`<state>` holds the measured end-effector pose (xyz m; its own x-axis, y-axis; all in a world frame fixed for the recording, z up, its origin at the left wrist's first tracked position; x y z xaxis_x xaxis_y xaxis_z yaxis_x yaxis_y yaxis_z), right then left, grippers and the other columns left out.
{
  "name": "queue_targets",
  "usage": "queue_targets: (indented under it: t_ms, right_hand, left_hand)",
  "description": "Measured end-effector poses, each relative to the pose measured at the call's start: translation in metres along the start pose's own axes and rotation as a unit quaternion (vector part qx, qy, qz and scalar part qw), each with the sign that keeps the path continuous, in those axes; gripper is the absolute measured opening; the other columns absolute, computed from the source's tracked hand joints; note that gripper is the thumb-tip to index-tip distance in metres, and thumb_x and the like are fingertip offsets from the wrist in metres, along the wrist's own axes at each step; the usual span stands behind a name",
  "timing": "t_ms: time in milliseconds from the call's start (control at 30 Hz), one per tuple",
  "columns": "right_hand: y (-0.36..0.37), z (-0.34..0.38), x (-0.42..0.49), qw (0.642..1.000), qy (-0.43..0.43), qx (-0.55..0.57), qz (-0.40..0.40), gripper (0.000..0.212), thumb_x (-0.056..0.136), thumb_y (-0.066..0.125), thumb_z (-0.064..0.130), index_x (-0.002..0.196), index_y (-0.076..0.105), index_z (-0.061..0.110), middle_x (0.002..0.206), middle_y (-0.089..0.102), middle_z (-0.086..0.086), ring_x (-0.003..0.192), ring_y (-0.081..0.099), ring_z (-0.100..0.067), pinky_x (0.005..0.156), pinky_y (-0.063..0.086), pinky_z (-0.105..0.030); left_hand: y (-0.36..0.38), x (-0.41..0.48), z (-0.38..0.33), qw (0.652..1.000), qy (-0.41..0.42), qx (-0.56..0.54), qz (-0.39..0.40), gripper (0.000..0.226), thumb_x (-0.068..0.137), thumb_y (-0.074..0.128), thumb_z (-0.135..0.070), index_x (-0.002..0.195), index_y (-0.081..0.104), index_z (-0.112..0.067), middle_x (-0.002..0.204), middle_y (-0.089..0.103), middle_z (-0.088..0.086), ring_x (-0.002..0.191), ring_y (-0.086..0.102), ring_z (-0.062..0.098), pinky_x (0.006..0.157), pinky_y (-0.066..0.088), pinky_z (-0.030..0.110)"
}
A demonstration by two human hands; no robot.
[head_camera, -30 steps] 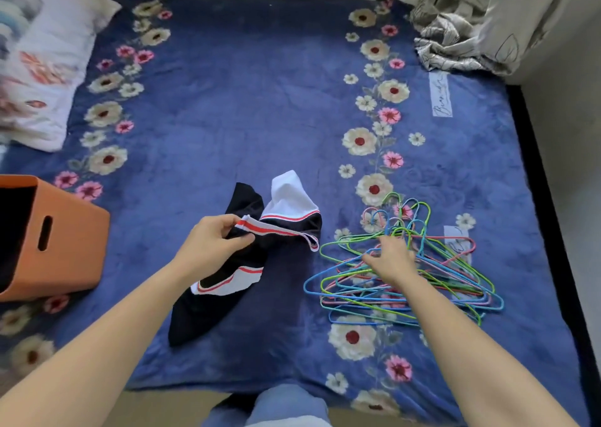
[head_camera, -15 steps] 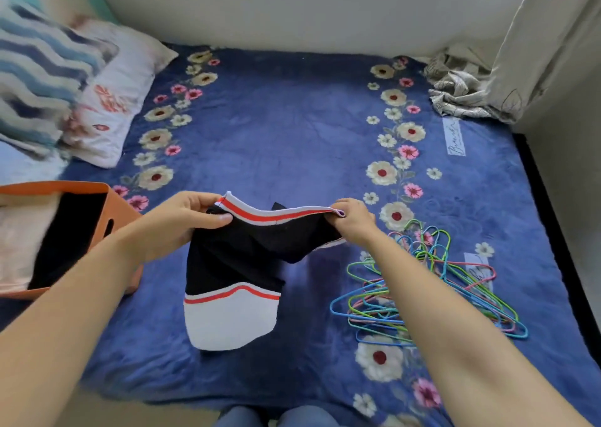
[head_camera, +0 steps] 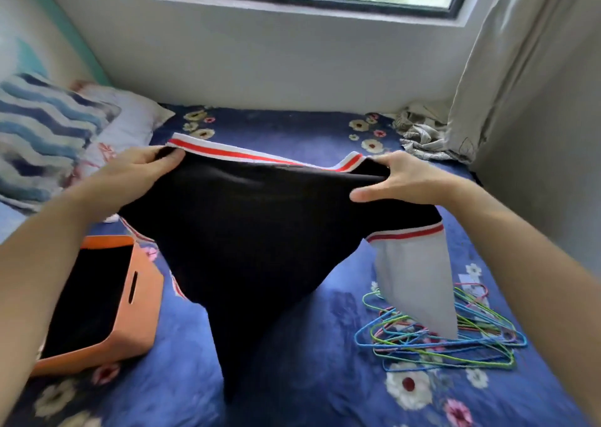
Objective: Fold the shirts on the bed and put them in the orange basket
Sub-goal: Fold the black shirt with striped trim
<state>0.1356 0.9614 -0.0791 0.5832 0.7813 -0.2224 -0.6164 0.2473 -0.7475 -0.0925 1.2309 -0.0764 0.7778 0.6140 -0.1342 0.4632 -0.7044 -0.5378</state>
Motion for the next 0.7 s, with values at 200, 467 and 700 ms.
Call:
queue_targets:
  t_ms: [200,467,700]
  right_hand:
    - [-0.031,-0.010,0.013,0.934,0.128,-0.332,-0.046,0.024,0.071,0.074,0.014,0.071,0.050,0.012,0.085,0.062,-0.014,0.073,0.055,-0.028,0.060,0.041,-0.029]
    - [-0.048,-0.046,0.067,0.896,0.229,-0.322,-0.203,0.029,0.088,0.049,0.014,0.114,0.059,0.004,0.120,0.060,-0.020,0.111,0.058,-0.036,0.085,0.046,-0.037]
    - [-0.073,-0.057,0.114,0.839,0.217,0.435,-0.242,0.013,0.097,0.045,0.009,0.104,0.056,0.011,0.076,0.066,-0.008,0.040,0.063,-0.016,0.041,0.054,-0.027]
  left_hand:
    - [-0.023,0.032,-0.013,0.948,-0.094,0.220,0.211,0.037,0.058,0.088,-0.021,0.087,0.069,-0.009,0.072,0.072,0.013,0.065,0.070,0.030,0.052,0.055,0.030]
    - [-0.012,0.133,-0.013,0.856,-0.048,0.503,-0.107,0.022,0.083,0.055,-0.010,0.103,0.061,-0.003,0.105,0.060,0.022,0.101,0.057,0.038,0.086,0.047,0.040]
    - [-0.022,0.188,-0.020,0.925,-0.133,0.332,-0.127,0.031,0.089,0.041,-0.020,0.109,0.052,0.000,0.108,0.060,0.032,0.090,0.065,0.043,0.078,0.054,0.048]
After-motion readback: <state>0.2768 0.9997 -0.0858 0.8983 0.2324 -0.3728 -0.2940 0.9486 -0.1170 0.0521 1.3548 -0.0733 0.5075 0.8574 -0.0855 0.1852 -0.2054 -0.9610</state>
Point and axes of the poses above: each hand's wrist, its own x-axis towards the middle knuckle, its own y-axis out of the palm, z = x × y, the point moved 5 cm from there along x, towards the middle knuckle
